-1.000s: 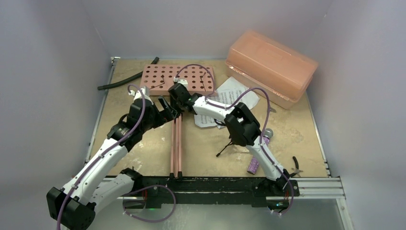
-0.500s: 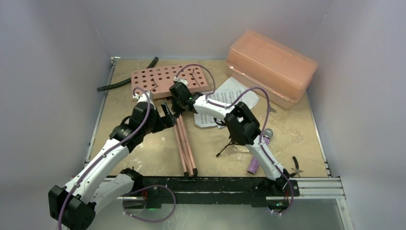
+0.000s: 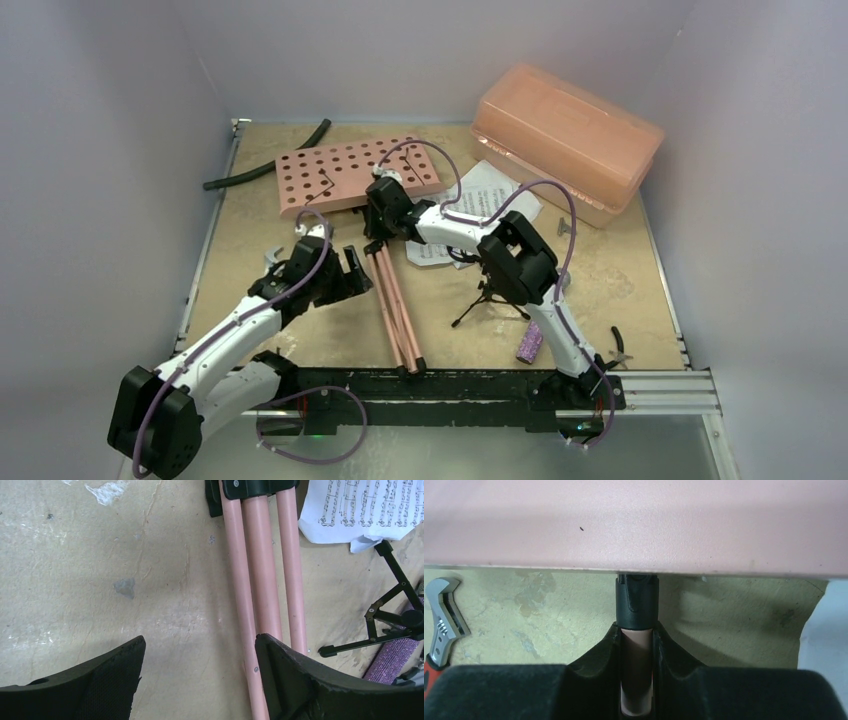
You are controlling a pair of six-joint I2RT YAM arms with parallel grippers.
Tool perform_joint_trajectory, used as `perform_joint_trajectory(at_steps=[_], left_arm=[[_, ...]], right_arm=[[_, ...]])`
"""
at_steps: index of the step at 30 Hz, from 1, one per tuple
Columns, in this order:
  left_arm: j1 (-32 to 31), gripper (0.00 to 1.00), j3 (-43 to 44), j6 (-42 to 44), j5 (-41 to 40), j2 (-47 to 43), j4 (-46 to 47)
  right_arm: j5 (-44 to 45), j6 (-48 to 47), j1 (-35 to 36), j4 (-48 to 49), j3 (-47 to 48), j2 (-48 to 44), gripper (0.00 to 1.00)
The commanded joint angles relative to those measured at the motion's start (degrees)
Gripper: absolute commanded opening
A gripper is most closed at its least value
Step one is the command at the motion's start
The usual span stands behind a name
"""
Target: Set up the instrument practice props
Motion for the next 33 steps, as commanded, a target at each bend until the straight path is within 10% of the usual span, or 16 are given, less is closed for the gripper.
perform_joint_trajectory(at_steps=[1, 33], left_arm=[[1.2, 0.78, -0.5, -2.8, 2.2, 0.9, 6.1], [15.7, 0.49, -14.6, -14.4, 35.0, 19.3, 50.7]], right_arm=[[-2.8, 3.5, -0.2, 8.3, -1.8, -8.2, 0.0], [-8.2, 8.1, -3.3, 17.1, -3.3, -15.2, 0.0]])
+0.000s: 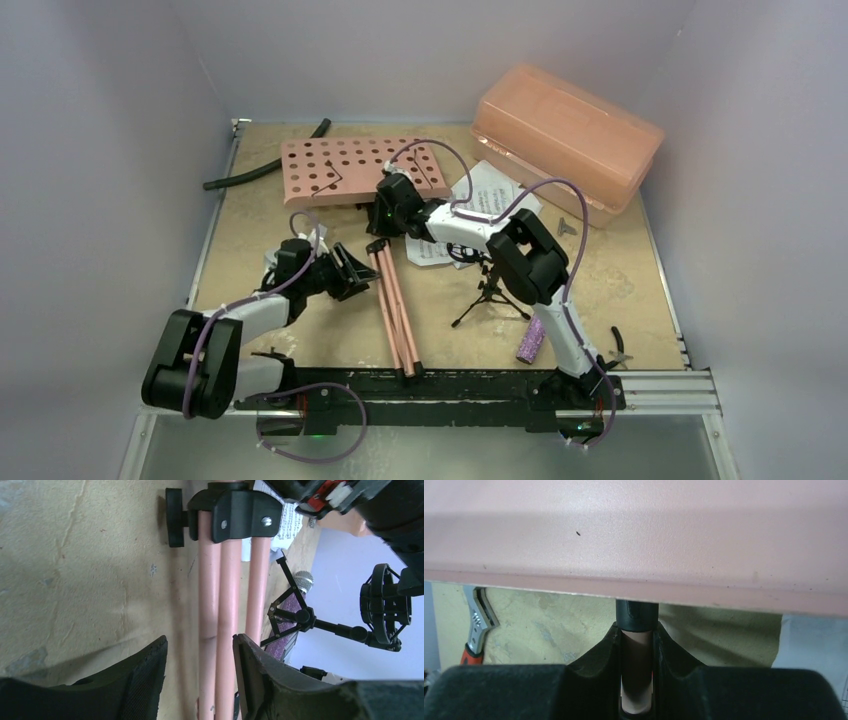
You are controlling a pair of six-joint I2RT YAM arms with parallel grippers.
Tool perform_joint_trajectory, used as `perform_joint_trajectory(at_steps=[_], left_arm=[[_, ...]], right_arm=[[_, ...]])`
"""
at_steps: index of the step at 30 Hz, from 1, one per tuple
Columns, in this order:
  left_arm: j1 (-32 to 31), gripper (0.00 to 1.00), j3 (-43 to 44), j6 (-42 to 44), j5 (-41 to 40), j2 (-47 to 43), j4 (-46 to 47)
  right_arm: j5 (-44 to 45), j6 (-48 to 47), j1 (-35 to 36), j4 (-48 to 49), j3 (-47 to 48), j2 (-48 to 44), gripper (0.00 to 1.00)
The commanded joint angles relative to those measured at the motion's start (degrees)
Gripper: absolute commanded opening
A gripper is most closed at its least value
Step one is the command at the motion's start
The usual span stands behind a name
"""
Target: Set up the instrument practice props
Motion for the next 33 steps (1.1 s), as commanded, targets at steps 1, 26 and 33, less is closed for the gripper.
perform_joint_trajectory(at_steps=[1, 26, 33], left_arm=[[0.4, 0.49, -2.0, -2.4, 4.0, 3.9, 12.2], [0.3, 0.06, 0.1, -8.5, 9.6, 15.5, 34.5], [0.3, 0.0, 3.1, -2.5, 8.6, 11.0, 23.3]], right_arm=[[-4.7, 4.6, -1.4, 12.5, 2.8, -11.3, 0.0], [-7.6, 2.5, -2.0, 13.6, 4.4, -13.3, 0.0], [-7.6, -1.5, -2.1, 18.1, 1.7, -17.5, 0.0]])
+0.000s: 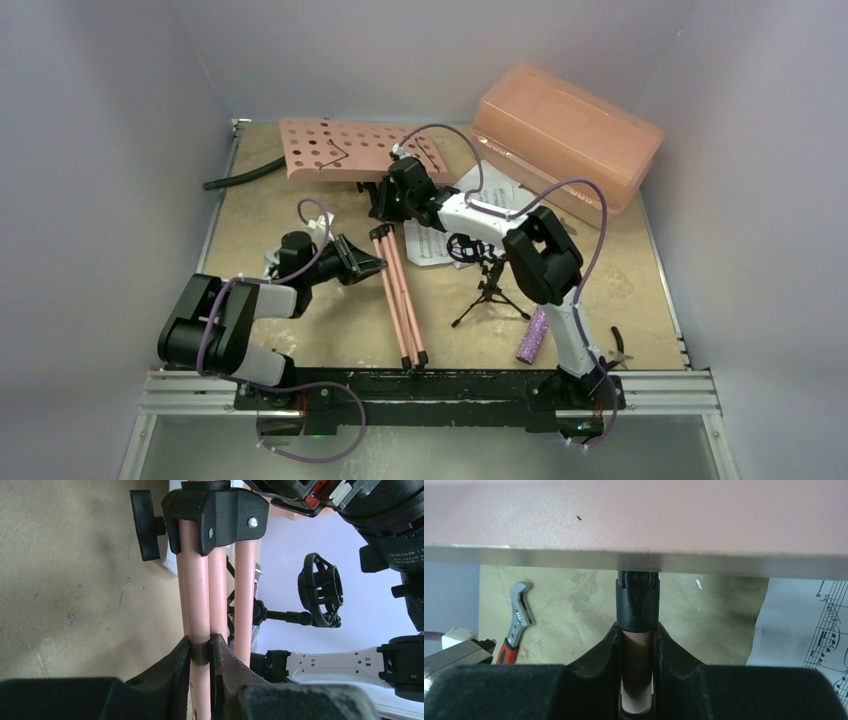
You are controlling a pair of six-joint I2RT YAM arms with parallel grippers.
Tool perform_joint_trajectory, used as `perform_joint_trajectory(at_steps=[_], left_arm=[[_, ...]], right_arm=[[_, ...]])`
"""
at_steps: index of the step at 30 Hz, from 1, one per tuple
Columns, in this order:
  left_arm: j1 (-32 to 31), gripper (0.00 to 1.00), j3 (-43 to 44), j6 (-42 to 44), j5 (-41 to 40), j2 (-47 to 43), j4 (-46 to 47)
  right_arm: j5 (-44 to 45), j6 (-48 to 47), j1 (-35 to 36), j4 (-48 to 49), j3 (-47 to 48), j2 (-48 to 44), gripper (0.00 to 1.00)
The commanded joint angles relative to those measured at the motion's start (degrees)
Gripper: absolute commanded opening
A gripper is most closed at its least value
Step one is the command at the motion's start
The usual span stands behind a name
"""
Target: Set up the instrument practice props
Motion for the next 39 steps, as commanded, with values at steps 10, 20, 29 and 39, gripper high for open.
perform_joint_trajectory(at_steps=[10, 20, 29, 39], left_arm=[[0.2, 0.0, 16.9, 22.4, -3.6, -8.3, -31.8], [0.2, 0.0, 28.7, 27.6, -7.1, -11.8, -41.0], [0.2, 0.0, 40.4, 34.9, -7.3, -11.0, -50.4], [0.2, 0.0, 40.2, 40.1, -11.2, -17.3, -40.2]], right_arm=[[-2.1, -9.5, 0.6, 27.9, -4.4, -22.1, 0.0], [-3.8, -15.9, 0.6, 37.3, -7.9, -28.6, 0.0], [-7.2, -20.9, 0.7, 44.8, -9.5, -31.8, 0.0], [-12.7, -26.4, 0.7, 49.1, -9.9, -34.4, 0.0]])
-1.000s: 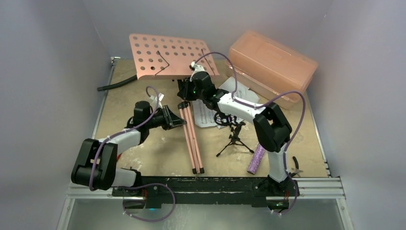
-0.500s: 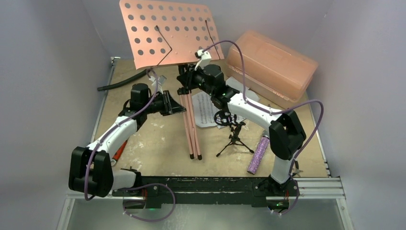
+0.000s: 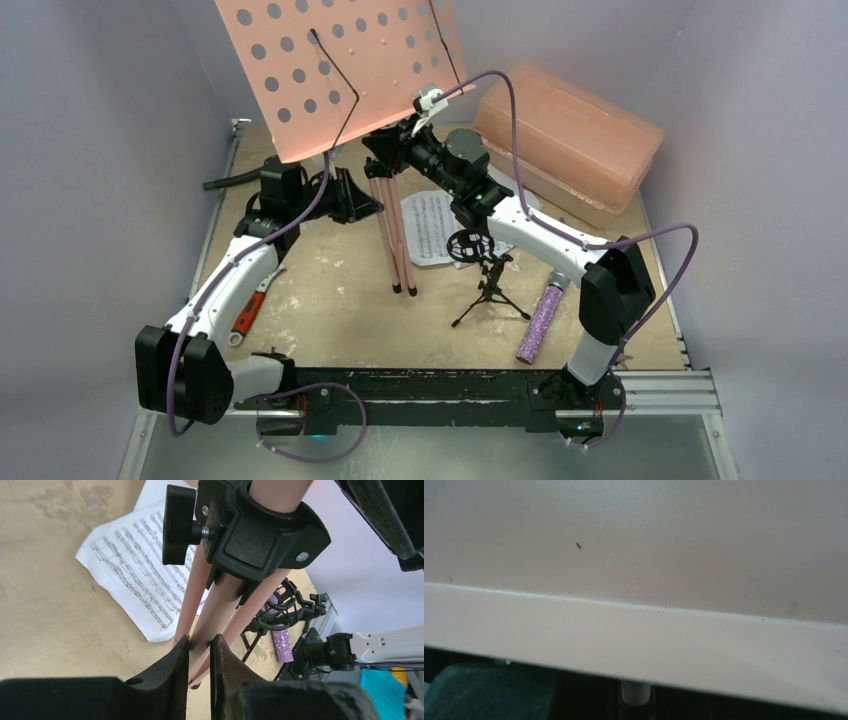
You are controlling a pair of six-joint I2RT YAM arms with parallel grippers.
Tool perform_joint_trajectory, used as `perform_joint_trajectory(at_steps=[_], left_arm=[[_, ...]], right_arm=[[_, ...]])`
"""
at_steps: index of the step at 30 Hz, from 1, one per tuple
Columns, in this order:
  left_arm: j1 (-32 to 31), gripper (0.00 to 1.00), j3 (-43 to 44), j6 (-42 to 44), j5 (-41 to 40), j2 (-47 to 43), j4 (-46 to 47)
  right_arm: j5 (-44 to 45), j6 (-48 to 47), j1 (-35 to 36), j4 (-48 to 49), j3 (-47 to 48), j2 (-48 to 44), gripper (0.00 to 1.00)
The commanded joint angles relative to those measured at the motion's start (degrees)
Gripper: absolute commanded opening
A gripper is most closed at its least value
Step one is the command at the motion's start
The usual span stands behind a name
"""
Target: Set up the instrument practice props
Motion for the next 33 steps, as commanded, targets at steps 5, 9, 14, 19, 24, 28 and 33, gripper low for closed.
perform_joint_trajectory(at_steps=[5, 9, 14, 19, 24, 28, 33], left_arm=[[1.5, 0.0, 3.1, 8.2, -10.7, -5.9, 10.3], [1.5, 0.0, 4.6, 11.0, -11.4, -6.2, 9.0], [1.5, 0.0, 5.7, 15.0, -11.9, -6.6, 8.4], [1.5, 0.0, 5.0, 19.1, -12.5, -8.0, 10.0], [1.5, 0.0, 5.1, 19.8, -12.2, -8.1, 11.1], [1.4, 0.0, 5.5, 20.3, -12.3, -7.7, 10.4], [1.5, 0.0, 6.7, 22.6, -15.2, -7.5, 5.6]], right_arm=[[-10.1, -3.6, 1.2, 20.1, 0.7, -9.8, 0.0], [-11.4, -4.3, 1.2, 22.3, 0.4, -10.2, 0.0], [-13.5, -5.9, 1.3, 24.7, 0.9, -10.3, 0.0], [-15.0, -8.1, 1.4, 26.2, 1.1, -11.1, 0.0], [-15.9, -7.6, 1.4, 27.5, 1.3, -11.3, 0.0], [-15.9, -7.3, 1.4, 28.5, 1.6, -11.0, 0.0], [-15.3, -6.2, 1.4, 30.4, 2.9, -10.2, 0.0]])
